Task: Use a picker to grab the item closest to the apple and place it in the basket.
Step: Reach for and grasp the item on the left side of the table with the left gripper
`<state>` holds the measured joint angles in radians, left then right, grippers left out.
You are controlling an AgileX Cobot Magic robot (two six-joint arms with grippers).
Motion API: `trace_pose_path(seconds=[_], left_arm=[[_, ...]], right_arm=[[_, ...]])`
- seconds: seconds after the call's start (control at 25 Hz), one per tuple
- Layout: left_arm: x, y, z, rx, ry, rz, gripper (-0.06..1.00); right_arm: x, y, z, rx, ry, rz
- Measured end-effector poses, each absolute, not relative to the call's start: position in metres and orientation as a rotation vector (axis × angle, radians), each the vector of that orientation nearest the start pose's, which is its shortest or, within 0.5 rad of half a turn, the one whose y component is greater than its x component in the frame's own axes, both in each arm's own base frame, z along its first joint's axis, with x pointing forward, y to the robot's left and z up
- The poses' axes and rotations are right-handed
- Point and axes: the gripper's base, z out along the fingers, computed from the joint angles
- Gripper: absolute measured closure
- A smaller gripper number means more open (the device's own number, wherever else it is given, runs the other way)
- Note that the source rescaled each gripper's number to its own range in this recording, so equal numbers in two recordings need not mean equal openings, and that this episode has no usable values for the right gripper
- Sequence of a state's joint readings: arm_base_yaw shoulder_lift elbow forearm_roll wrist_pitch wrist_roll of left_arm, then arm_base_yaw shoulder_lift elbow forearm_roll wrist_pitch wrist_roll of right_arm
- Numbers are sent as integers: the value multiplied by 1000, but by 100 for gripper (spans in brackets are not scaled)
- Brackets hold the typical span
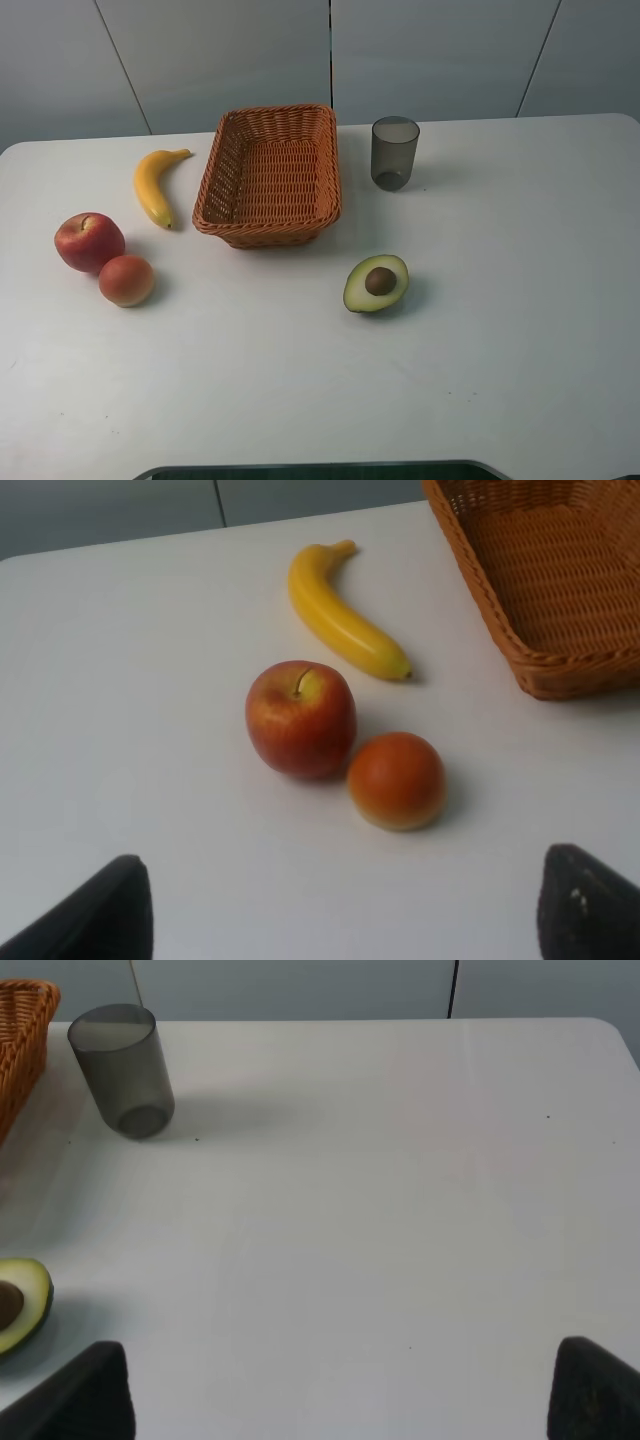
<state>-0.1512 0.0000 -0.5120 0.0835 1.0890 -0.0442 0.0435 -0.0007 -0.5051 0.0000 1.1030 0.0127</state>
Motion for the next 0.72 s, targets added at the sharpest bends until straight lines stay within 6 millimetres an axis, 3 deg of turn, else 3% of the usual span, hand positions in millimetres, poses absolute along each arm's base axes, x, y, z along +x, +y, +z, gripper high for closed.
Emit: trace_pose_path(seconds=[0.12,0.24,0.52,0.72], left_arm=[[-4,9,279,105,2073,0,-6],[16,6,279,119,2186,23,-6],[89,-6,292,106,2417,18,-6],[147,-17,282,109,2618,4,-6]], right_arm=[[-7,0,275,-32,2081,34],[-7,0,275,-32,2081,34],[-7,0,275,-32,2081,34],[-7,0,275,-32,2081,34]])
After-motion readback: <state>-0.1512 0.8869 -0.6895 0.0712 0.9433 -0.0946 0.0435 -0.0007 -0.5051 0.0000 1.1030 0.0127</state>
